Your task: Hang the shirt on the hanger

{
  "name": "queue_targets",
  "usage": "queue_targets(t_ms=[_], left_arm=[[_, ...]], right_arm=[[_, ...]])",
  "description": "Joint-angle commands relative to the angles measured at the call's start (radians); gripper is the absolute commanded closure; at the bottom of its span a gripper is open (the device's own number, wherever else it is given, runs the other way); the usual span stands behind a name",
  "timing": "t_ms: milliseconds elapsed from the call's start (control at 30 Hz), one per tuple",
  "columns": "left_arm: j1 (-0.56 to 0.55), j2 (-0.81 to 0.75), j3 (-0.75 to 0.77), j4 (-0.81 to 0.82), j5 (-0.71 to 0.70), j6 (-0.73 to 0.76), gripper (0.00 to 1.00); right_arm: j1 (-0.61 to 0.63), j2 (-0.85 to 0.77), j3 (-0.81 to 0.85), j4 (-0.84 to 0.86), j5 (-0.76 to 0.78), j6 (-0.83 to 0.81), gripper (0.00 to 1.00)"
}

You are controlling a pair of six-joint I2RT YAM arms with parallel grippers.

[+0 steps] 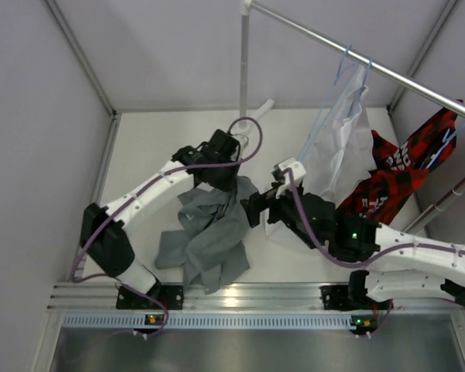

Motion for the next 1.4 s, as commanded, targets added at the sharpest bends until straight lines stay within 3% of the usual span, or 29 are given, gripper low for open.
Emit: queue_targets(t_ms=[0,33,67,100,200,300,400,567,700,833,867,933,1100,1233,1367], left_arm=[[-0.037,0.118,0.09,0.128,0.018,0.069,1.0],[-0.037,0.133,0.117,0.131,0.005,0.058,0.98],[-0.037,0.14,0.143,0.132,-0.063,0.046,0.78],[-0.037,0.14,0.181,0.132,-0.12,0.03,0.03],[-0.037,0.081,0.183,0.132,-0.422,-0.074,0.02],[-0.035,-0.056,0.068,0.136,-0.69,-0.23,0.02],[-0.035,-0.252,-0.168,0.206,-0.746,-0.383,0.02],[-0.009,-0.508,-0.592,0.276,-0.624,-0.601,0.02],[0.051,-0.645,-0.778,0.302,-0.463,-0.73,0.04],[0.259,-0.68,-0.929,0.477,-0.19,-0.714,0.16],[0.296,-0.679,-0.961,0.522,-0.073,-0.7,0.18],[0.369,-0.666,-1.024,0.608,0.023,-0.669,0.19],[0.394,-0.625,-1.104,0.874,0.227,-0.672,0.18],[0.402,-0.524,-1.141,0.961,0.251,-0.692,0.3],[0.416,-0.473,-1.182,1.032,0.251,-0.706,0.55]], right_arm=[[-0.015,-0.122,-0.012,-0.147,0.115,0.055,0.0],[-0.015,-0.17,-0.024,-0.165,0.115,0.073,0.01],[-0.015,-0.19,-0.032,-0.178,0.099,0.076,0.01],[-0.015,-0.214,-0.041,-0.184,0.086,0.078,0.01],[-0.014,-0.277,-0.067,-0.181,0.012,0.069,0.01],[-0.015,-0.294,-0.081,-0.164,-0.054,0.041,0.0],[-0.015,-0.278,-0.08,-0.163,-0.106,0.004,0.0],[-0.015,-0.226,-0.075,-0.156,-0.14,-0.045,0.01],[-0.021,-0.19,-0.072,-0.146,-0.197,-0.071,0.0],[-0.024,-0.135,-0.058,-0.137,-0.233,-0.086,0.01],[-0.024,-0.129,-0.058,-0.135,-0.247,-0.086,0.01],[-0.026,-0.114,-0.057,-0.126,-0.258,-0.086,0.01],[-0.029,-0.097,-0.054,-0.126,-0.275,-0.089,0.01],[-0.031,-0.083,-0.051,-0.126,-0.28,-0.083,0.01],[-0.031,-0.074,-0.044,-0.127,-0.287,-0.08,0.01]])
